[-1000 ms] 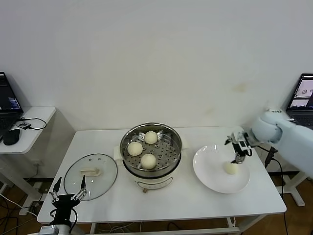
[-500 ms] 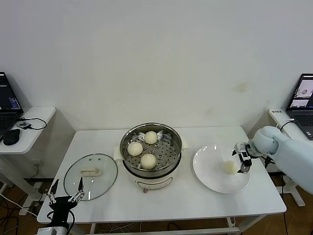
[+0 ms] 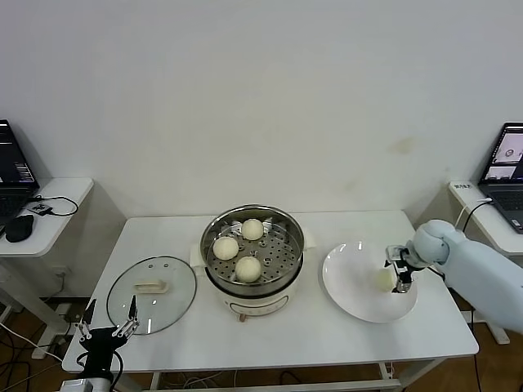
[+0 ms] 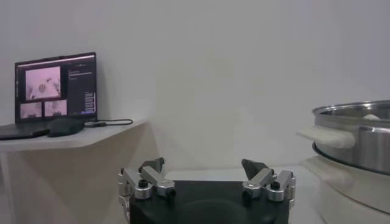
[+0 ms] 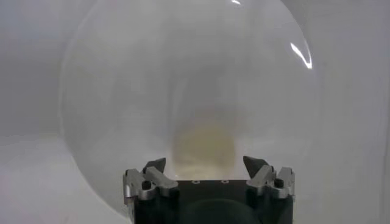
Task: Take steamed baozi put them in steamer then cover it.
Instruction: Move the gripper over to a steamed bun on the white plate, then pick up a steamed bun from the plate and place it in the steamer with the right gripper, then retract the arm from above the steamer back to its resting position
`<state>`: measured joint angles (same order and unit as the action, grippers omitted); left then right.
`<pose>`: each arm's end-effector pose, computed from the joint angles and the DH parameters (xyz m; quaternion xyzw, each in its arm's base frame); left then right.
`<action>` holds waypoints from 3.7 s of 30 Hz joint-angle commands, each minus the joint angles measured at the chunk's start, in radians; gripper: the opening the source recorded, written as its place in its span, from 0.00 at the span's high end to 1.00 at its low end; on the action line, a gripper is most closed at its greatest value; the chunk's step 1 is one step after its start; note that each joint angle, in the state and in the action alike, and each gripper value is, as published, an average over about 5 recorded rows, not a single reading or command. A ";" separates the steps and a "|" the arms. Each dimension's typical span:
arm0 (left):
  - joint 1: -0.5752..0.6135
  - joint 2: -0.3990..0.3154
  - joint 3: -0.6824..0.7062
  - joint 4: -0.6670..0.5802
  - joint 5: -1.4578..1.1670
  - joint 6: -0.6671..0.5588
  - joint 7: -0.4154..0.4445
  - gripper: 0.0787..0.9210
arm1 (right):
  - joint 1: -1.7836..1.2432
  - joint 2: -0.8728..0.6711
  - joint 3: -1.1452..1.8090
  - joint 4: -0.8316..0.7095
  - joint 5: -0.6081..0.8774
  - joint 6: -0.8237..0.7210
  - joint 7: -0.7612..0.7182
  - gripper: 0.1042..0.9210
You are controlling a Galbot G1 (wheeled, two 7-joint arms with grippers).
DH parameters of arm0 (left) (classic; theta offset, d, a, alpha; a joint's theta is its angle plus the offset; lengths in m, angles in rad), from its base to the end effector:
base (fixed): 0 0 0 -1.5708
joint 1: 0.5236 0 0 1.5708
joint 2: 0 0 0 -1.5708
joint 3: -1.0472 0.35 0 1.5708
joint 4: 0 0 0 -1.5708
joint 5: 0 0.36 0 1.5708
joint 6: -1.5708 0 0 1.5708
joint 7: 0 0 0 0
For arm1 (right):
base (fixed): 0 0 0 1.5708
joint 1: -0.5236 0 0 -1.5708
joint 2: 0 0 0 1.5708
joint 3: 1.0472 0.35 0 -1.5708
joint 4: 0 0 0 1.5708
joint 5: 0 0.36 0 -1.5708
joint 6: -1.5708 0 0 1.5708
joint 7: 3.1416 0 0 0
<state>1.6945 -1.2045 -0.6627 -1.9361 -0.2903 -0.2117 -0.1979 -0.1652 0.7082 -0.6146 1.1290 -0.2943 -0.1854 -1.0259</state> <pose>0.1511 0.1228 -0.3524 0.0836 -0.9951 -0.0500 0.0179 0.5130 -0.1906 -0.2457 0.4388 -0.5528 0.5667 0.4251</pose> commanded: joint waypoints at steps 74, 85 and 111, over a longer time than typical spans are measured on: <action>-0.019 -0.004 0.007 -0.005 -0.009 -0.003 -0.001 0.12 | 0.561 0.437 -0.601 0.236 0.717 -0.541 0.313 0.42; -0.019 -0.007 0.008 -0.004 -0.009 -0.003 -0.002 0.12 | 0.551 0.418 -0.592 0.237 0.692 -0.541 0.297 0.39; -0.032 -0.002 0.009 0.004 -0.008 0.001 -0.006 0.12 | 0.289 -0.049 -0.227 0.625 0.911 -0.279 0.917 0.12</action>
<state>1.6670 -1.2073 -0.6554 -1.9372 -0.2999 -0.2118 -0.2025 0.3682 0.9298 -1.0627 1.5359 0.4744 -0.6530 -0.6076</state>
